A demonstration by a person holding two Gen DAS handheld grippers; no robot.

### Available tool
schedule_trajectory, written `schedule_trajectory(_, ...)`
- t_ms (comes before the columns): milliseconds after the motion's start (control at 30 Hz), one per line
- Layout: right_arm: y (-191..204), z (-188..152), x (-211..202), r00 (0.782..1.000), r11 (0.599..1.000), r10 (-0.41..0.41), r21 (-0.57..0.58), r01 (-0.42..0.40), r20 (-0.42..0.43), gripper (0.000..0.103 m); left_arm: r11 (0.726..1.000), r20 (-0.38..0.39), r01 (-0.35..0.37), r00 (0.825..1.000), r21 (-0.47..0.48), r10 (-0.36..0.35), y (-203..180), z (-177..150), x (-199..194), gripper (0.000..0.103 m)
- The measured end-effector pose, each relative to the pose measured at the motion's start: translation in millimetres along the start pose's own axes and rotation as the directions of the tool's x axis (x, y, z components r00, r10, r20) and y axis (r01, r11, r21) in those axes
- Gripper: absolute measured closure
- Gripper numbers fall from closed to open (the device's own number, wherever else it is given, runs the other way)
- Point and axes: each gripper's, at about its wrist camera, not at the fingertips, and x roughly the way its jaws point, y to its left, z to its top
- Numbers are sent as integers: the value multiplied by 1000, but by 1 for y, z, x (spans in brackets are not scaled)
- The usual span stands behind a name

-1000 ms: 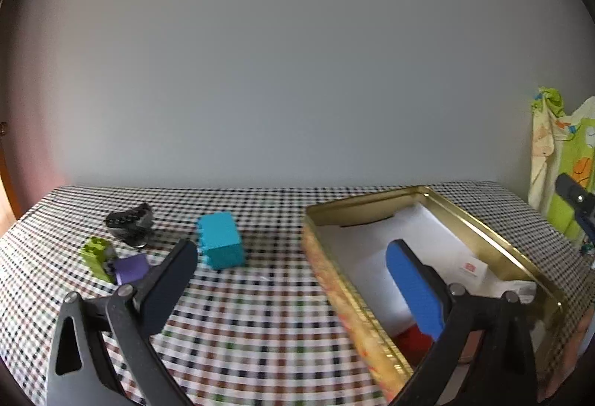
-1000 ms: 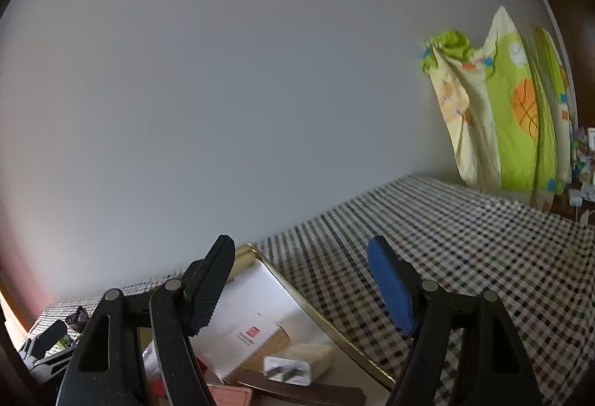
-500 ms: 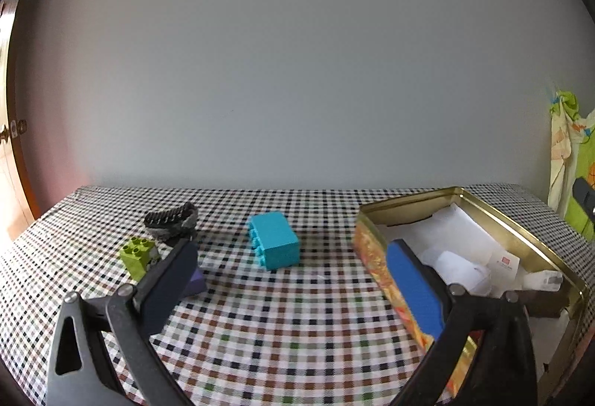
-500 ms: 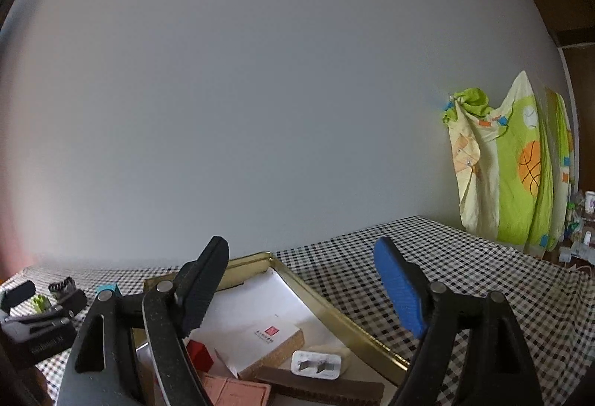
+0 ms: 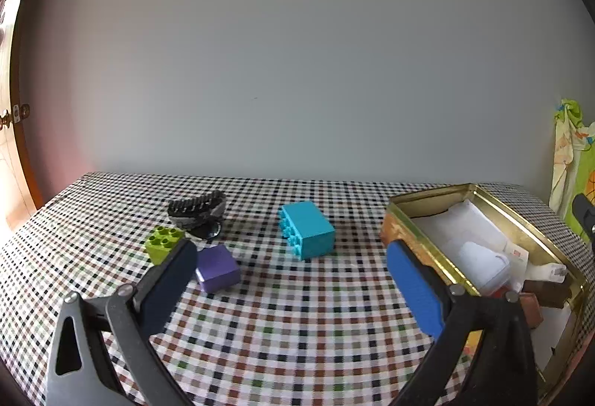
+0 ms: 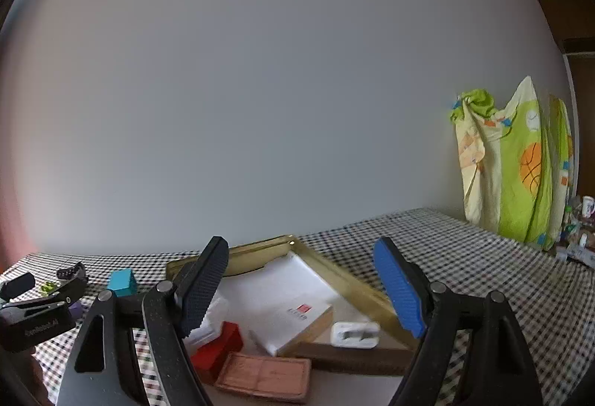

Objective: Organize rigid objects
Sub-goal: 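Withdraw both open tools from the gold tin toward the remaining blocks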

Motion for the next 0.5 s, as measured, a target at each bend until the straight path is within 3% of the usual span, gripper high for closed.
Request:
schedule_trajectory(267, 35, -4, -9, 999, 999, 25, -29, -24, 27, 21, 1000, -6, -23, 1000, -15, 23, 23, 1, 3, 0)
schedule_trajectory(500, 65, -10, -8, 996, 995, 88, -39, -89, -25, 21, 999, -15, -37, 999, -28, 37, 42, 3, 6, 0)
